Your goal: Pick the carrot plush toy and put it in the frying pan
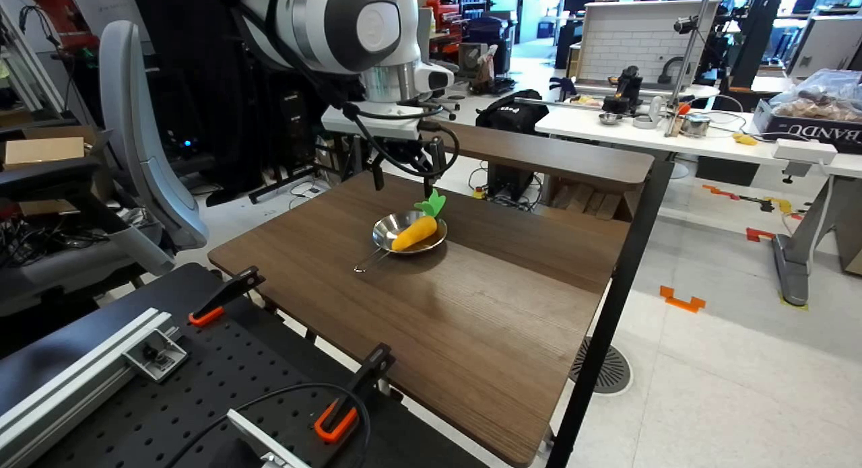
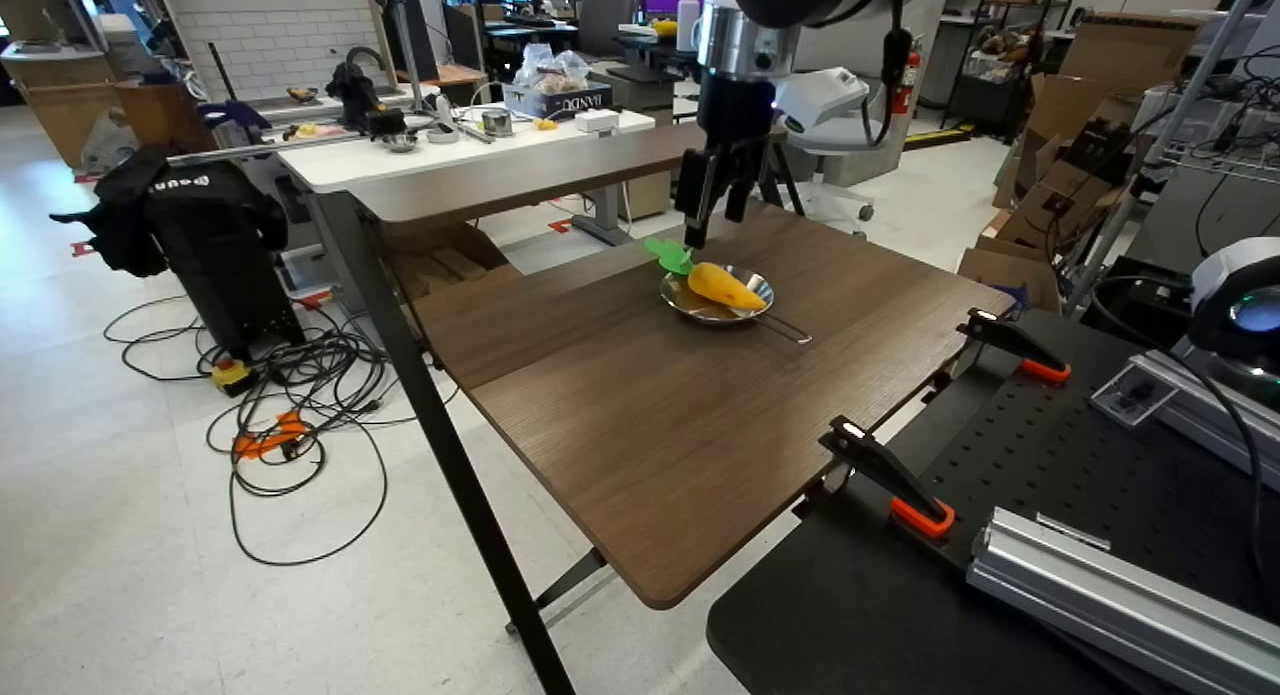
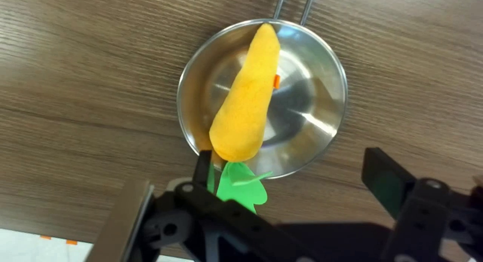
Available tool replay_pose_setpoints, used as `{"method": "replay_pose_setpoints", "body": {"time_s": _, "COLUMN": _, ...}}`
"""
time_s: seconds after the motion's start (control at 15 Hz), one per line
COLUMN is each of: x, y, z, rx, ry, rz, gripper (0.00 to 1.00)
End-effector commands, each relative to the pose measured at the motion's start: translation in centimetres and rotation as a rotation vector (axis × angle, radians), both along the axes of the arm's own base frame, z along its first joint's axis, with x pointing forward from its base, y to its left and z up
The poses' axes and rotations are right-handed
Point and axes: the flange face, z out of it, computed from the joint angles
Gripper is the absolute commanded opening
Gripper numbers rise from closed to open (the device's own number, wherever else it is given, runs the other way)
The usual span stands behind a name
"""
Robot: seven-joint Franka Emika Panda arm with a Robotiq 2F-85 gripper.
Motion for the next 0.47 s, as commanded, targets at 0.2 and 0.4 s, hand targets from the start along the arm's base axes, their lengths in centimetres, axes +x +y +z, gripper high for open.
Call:
{"method": "replay_pose_setpoints", "body": {"time_s": 0.2, "x": -3.7, "y": 1.2, "z": 5.8, "rx": -0.016, "ry": -0.045, "rz": -0.003, "gripper": 1.0}}
{"method": "replay_pose_setpoints", "body": {"time_s": 0.4, "x": -2.8, "y": 1.0, "z": 5.3, "rx": -0.008, "ry": -0.05, "rz": 0.003, "gripper": 1.0}}
